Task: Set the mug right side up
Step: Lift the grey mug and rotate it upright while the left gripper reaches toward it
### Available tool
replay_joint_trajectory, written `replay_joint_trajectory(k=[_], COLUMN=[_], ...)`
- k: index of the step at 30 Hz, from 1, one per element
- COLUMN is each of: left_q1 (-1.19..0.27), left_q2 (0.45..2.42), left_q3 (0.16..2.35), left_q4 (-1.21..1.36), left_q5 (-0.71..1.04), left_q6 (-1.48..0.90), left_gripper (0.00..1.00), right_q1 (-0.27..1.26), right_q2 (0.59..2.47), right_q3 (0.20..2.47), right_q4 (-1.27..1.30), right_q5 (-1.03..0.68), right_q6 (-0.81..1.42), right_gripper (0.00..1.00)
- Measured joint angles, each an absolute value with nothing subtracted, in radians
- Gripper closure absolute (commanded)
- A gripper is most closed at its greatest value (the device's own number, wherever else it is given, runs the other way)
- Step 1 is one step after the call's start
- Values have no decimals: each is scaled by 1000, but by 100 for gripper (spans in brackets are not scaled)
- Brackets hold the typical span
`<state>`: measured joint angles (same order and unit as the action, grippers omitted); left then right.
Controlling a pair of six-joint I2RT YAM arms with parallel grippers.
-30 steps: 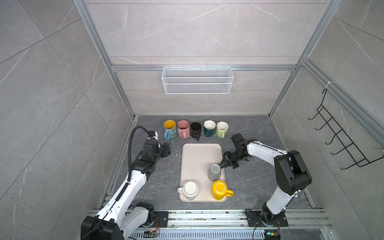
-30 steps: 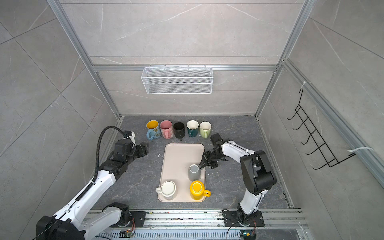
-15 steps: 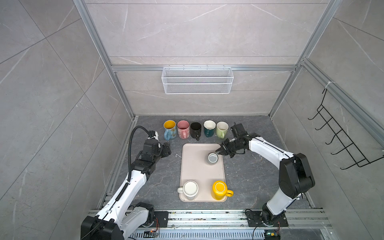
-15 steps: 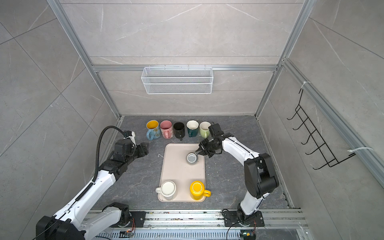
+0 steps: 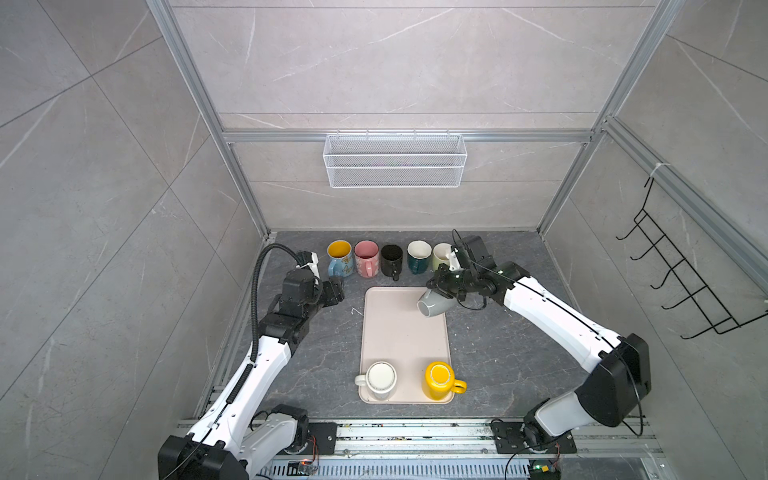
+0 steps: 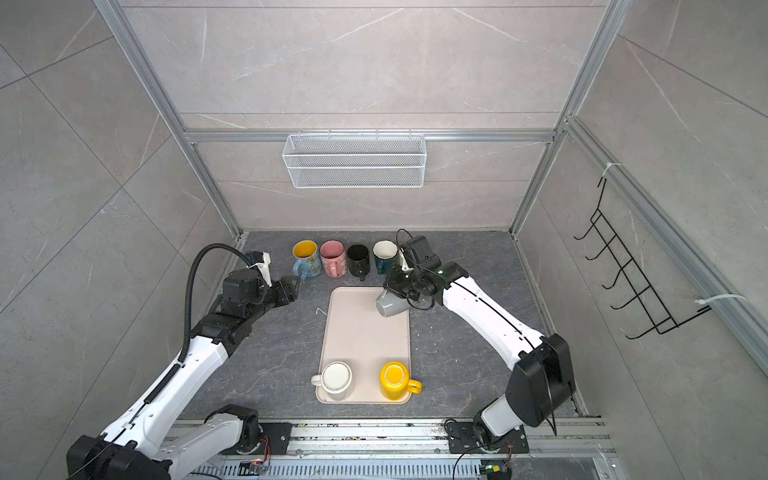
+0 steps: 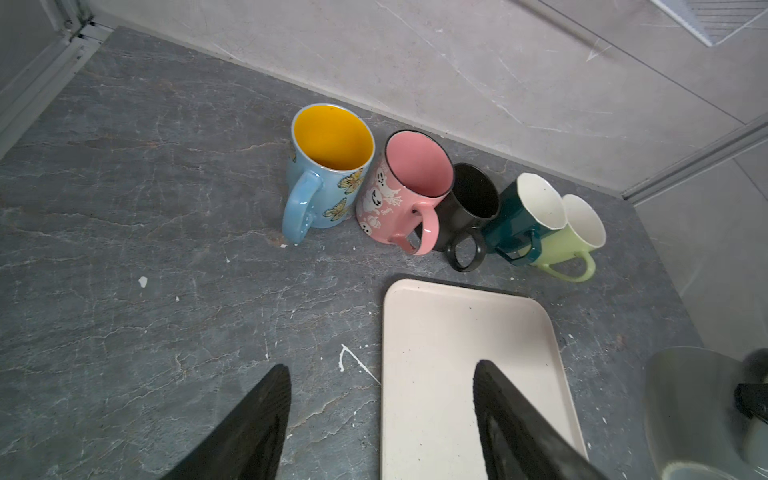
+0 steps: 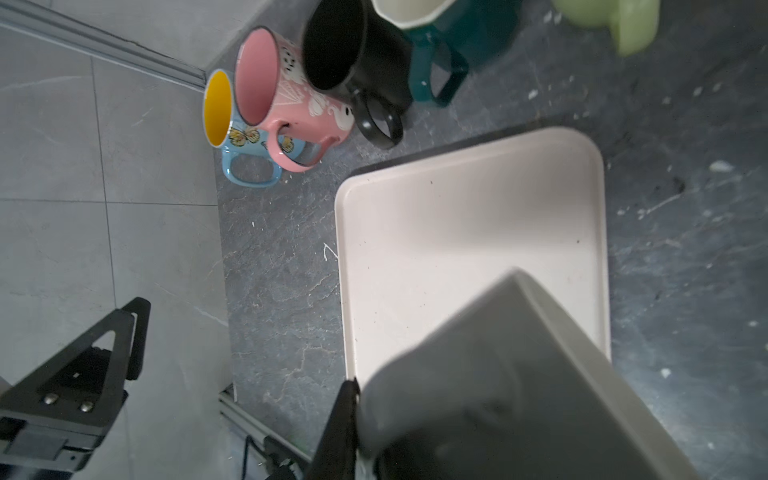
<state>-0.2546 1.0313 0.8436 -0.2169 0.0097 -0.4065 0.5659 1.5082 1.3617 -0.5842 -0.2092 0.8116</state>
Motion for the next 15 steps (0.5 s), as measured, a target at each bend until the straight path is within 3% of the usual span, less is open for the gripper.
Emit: replay_joint_trajectory(k=[15], left_q1=[-255], left_q2=[1073], left_q3=[918], left_q4=[-210], left_q5=[146], left_q6=[-420], left_gripper=[28], right_q1=[683], right_q2=[1414], right_q3=[1314], right_q4=[-554], right_q5=[38], right_q6=[551], right_gripper=[100])
